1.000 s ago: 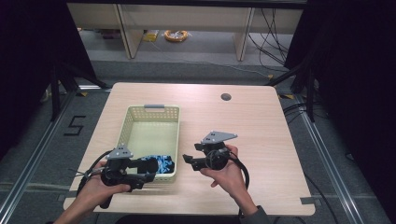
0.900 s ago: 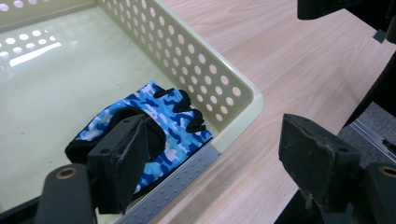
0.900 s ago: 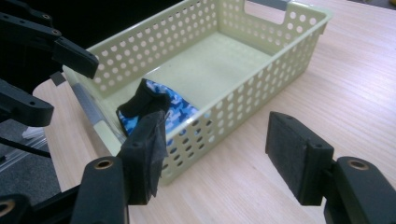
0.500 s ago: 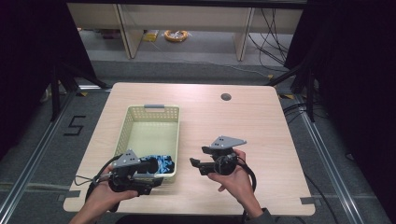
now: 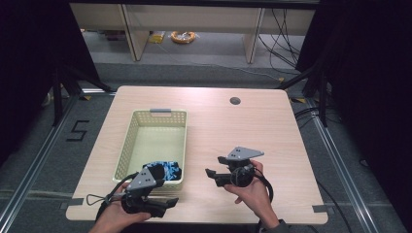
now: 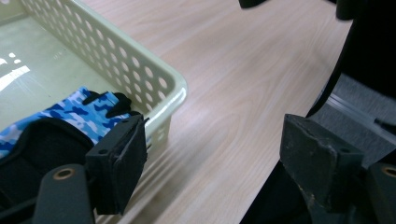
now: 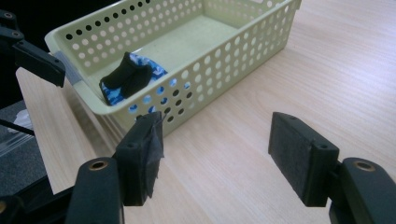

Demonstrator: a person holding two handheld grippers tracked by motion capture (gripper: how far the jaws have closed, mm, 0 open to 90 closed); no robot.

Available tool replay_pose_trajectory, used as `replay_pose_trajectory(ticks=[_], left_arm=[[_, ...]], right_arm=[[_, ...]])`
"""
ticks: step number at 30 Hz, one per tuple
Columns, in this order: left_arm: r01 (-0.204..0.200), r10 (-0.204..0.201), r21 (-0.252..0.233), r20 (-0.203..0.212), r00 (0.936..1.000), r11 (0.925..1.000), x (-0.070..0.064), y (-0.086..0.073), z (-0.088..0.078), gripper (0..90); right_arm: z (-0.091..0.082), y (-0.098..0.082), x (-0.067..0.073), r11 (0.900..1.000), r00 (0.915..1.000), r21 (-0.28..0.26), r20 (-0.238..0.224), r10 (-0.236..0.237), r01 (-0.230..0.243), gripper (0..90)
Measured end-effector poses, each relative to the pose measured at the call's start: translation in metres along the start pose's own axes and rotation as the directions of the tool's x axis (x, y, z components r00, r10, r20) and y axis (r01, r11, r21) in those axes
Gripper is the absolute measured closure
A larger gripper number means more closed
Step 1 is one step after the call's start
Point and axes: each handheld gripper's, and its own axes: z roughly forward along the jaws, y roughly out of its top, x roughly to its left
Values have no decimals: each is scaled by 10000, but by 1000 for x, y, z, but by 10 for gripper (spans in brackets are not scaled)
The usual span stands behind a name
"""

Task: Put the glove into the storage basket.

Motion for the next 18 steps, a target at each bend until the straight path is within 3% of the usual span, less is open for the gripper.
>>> replay_pose_trajectory(ticks=[2,3,5,6,8,9,11,13,14,15,16,18], left_arm=[[-5,5,106,-55,10000,9999,-4,-4,3,227],[42,-41,62,-20,10000,10000,-8,-6,4,227],[-181,181,9,177,9997,9998,-10,-9,5,227],[-17,17,-30,238,9997,10000,-12,-10,6,227],[-73,73,-10,238,9997,10000,-13,-13,6,227],[-353,351,87,254,9991,9993,-13,-16,5,227],[-44,44,21,282,9996,10000,-15,-20,5,226],[-27,28,-10,306,9995,10000,-16,-21,5,225],[-293,295,-89,290,9991,9995,-14,-23,3,223],[-307,309,-76,240,9992,9995,-13,-24,2,222],[-49,56,-271,258,9997,9996,-14,-26,3,219],[-163,173,-270,348,9992,9995,-12,-26,2,191]], right_arm=[[-1,-3,0,9999,9999,89,124,78,-79,365],[-2,-4,3,9991,9994,230,18,359,-360,365],[-2,-9,0,9998,9999,137,21,168,-169,364],[-1,-10,-1,9999,10000,115,54,21,-22,362],[-3,-14,0,9997,9998,162,95,182,-184,359],[-5,-16,1,9989,9991,232,104,399,-402,357],[-7,-19,-1,9994,9997,231,84,244,-246,356],[-10,-21,0,9990,9992,224,123,378,-381,355],[-12,-25,-2,9994,9994,73,114,338,-339,354],[-12,-27,-4,9998,9998,52,43,206,-206,353],[-14,-28,-3,9992,9992,121,135,384,-386,351],[-15,-30,-1,9982,9980,165,245,576,-580,346]])
